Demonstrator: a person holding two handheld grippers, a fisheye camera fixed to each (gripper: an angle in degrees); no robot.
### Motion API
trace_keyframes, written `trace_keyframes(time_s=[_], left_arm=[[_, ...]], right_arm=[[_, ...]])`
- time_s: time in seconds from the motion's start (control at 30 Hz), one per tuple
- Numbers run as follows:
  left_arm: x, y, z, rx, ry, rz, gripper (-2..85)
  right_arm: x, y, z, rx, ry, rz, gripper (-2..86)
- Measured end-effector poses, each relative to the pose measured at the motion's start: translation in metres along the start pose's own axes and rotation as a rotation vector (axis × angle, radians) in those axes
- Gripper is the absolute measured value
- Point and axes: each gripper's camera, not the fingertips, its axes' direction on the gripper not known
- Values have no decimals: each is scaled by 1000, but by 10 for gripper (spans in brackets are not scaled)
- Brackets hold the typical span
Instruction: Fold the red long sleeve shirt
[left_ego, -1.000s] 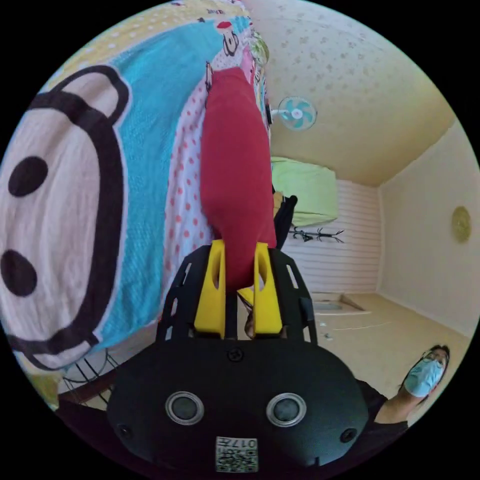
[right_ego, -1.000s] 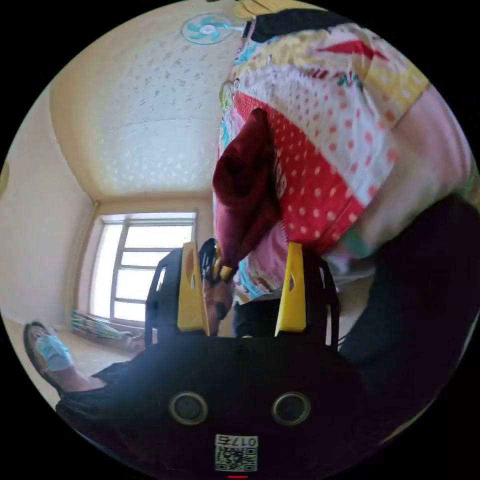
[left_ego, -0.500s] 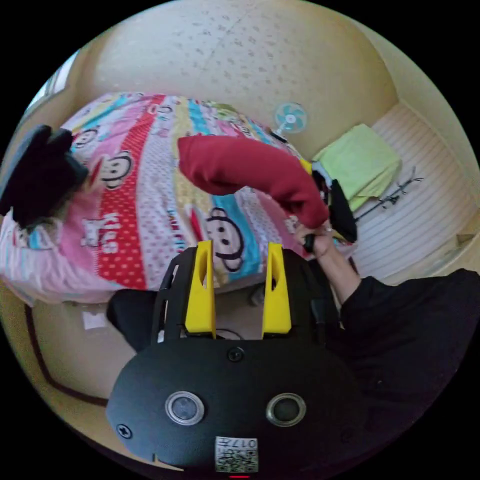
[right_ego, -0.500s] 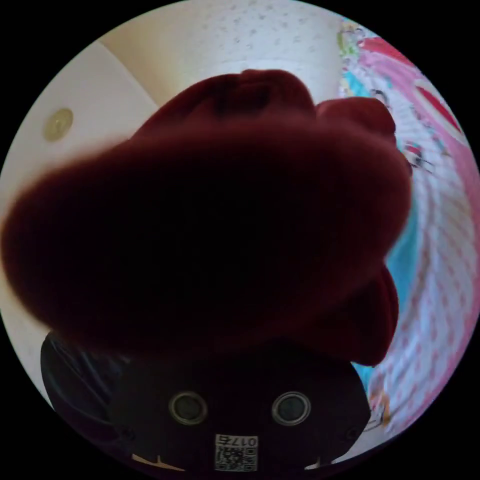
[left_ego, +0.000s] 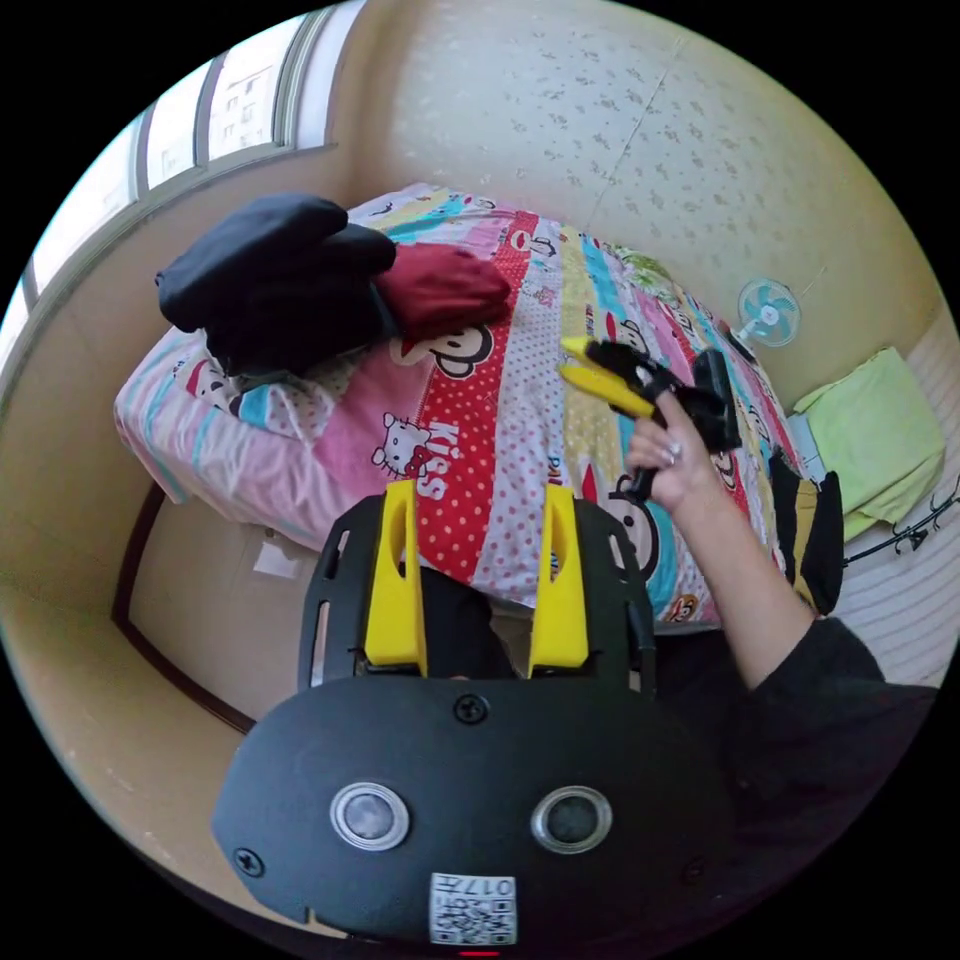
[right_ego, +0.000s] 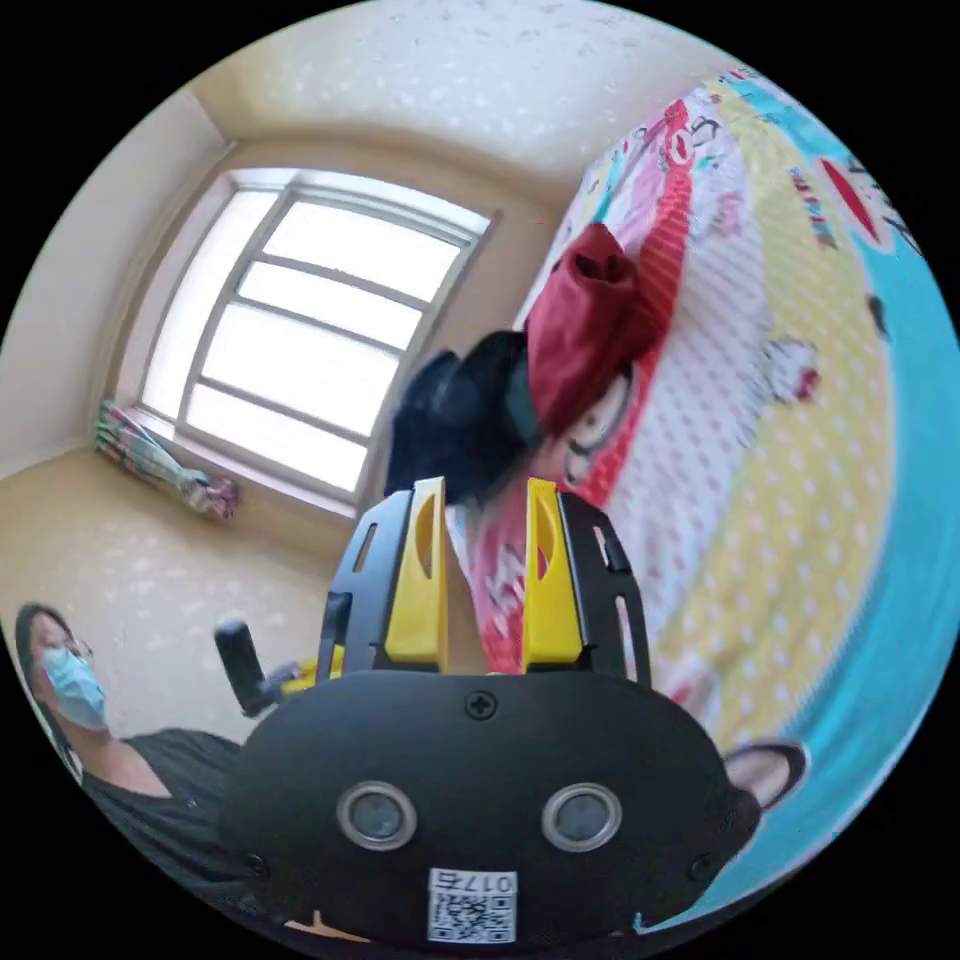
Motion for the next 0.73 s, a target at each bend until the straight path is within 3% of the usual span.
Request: trace_keyframes(time_s=[0.2, 0.33, 0.6, 0.73], left_arm=[[53, 3, 34, -45, -16, 63, 163], [105, -4, 64, -78, 37, 128, 165], [197, -5, 107, -169, 71, 296, 180], [224, 15, 134, -281, 69, 375, 178]], right_arm=[[39, 144, -77, -36, 566, -26, 114], [36, 179, -138, 14, 911, 1, 131], [9, 173, -273, 419, 1539, 171, 169], [74, 164, -314, 402, 1508, 434, 176]])
